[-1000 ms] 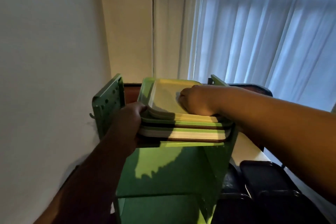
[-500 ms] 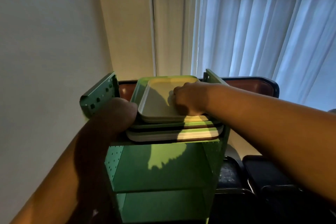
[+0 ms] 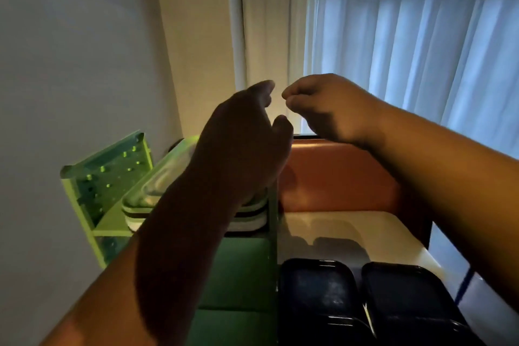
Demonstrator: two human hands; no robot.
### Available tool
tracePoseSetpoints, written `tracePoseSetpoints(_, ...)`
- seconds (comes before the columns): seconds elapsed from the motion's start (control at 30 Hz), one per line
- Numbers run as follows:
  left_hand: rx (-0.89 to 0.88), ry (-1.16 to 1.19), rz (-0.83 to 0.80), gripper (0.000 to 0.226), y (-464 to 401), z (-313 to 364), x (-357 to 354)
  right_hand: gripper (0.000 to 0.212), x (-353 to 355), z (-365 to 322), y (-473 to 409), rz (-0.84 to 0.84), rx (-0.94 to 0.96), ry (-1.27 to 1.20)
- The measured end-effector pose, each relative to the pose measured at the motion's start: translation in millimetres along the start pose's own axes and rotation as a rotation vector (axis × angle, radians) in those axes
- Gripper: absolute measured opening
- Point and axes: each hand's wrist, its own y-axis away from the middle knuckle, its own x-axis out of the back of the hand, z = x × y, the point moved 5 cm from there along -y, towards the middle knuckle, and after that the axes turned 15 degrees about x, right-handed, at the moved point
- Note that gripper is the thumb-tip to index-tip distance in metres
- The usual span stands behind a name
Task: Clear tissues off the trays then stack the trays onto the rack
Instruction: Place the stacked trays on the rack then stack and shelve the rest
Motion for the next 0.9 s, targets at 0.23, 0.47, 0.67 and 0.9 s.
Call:
tracePoseSetpoints(0.23, -0.059, 0.132, -0.128, 0.053, 44.7, 81.1, -130.4, 0.021, -20.7, 53.8, 165.8, 0.054, -0.439, -0.350)
tracePoseSetpoints(0.47, 0.248, 0.279, -0.447, 0.049, 127.8, 51.3, -315.1, 0.028, -100.6, 70.1, 359.1, 0.079, -1.072, -0.606)
tracePoseSetpoints(0.67, 0.635, 0.195, -0.840, 0.062, 228.2, -8.2, -433.1, 0.034, -171.4, 21.7, 508.5, -0.126, -1.381, -0.675)
tracePoseSetpoints(0.9, 0.938, -0.211, -1.152, 0.057, 316.0, -68.2, -489.3, 0.055, -223.5, -40.0, 647.6, -0.464, -1.744, -0.521)
